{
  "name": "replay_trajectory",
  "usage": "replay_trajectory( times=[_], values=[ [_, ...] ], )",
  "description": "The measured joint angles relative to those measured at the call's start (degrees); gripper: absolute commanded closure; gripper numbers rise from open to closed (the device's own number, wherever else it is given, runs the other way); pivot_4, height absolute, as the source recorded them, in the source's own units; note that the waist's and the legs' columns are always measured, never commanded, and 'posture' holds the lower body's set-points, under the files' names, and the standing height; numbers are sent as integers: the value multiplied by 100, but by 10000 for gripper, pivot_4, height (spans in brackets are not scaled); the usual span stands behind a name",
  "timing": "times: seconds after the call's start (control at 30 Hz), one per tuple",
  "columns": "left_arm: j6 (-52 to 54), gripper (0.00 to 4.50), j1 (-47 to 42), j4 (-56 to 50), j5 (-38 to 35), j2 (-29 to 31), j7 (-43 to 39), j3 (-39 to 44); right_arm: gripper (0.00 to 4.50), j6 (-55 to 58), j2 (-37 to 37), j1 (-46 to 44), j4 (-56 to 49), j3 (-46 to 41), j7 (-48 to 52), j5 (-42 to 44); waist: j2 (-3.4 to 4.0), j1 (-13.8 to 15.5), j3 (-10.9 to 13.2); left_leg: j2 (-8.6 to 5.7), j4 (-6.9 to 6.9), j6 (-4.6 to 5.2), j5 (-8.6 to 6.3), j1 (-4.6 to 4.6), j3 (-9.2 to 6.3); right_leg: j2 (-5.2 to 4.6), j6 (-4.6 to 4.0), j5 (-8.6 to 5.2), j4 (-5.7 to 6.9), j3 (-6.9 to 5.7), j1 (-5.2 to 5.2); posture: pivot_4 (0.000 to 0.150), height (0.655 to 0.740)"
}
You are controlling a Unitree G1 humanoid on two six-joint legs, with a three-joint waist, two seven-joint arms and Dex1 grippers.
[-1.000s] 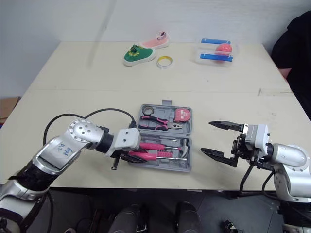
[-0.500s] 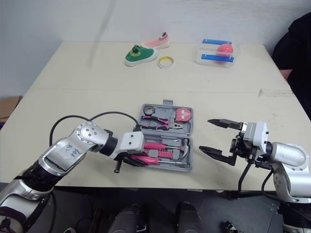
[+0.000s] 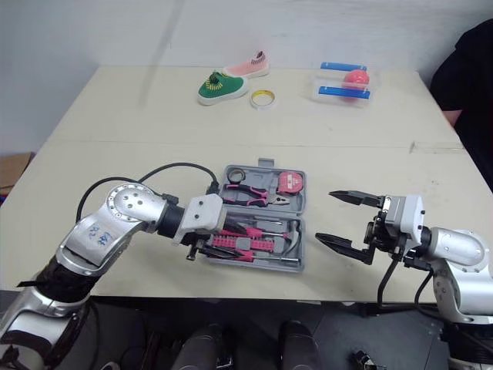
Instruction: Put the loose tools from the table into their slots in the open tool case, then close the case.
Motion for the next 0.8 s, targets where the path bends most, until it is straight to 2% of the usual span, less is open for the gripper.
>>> replay_trajectory(
  times=[0.07, 0.1, 0.4, 0.8],
  values=[
    [-418, 41278, 232, 136, -146, -243, 54, 276, 0, 3, 0, 27, 0, 2, -2, 0, -1, 0, 0, 2, 5, 0, 0, -1, -1, 1, 0, 0, 0, -1, 2, 1500, 7400],
    [-572, 44174, 344, 240, -175, -300, 73, 360, 0, 2, 1, 46, 0, 2, -8, 0, -1, 1, 0, 2, 5, 0, 0, 0, -1, 1, 0, 0, 1, -2, 4, 1500, 7400],
    [-1199, 44174, 992, 908, -13, -440, 19, 237, 0, -214, 14, 283, 269, -5, 60, -28, -1, 13, 0, 0, 7, 8, -5, 1, -2, -2, 2, 1, -1, -6, 7, 1500, 7400],
    [-1420, 44174, 1118, 1314, 425, -565, 240, -68, 0, -793, 16, 596, 786, -220, 402, -37, 0, 4, 0, 1, 7, 9, -9, 14, -2, -7, 3, 2, -1, -5, 17, 1500, 7400]
  ],
)
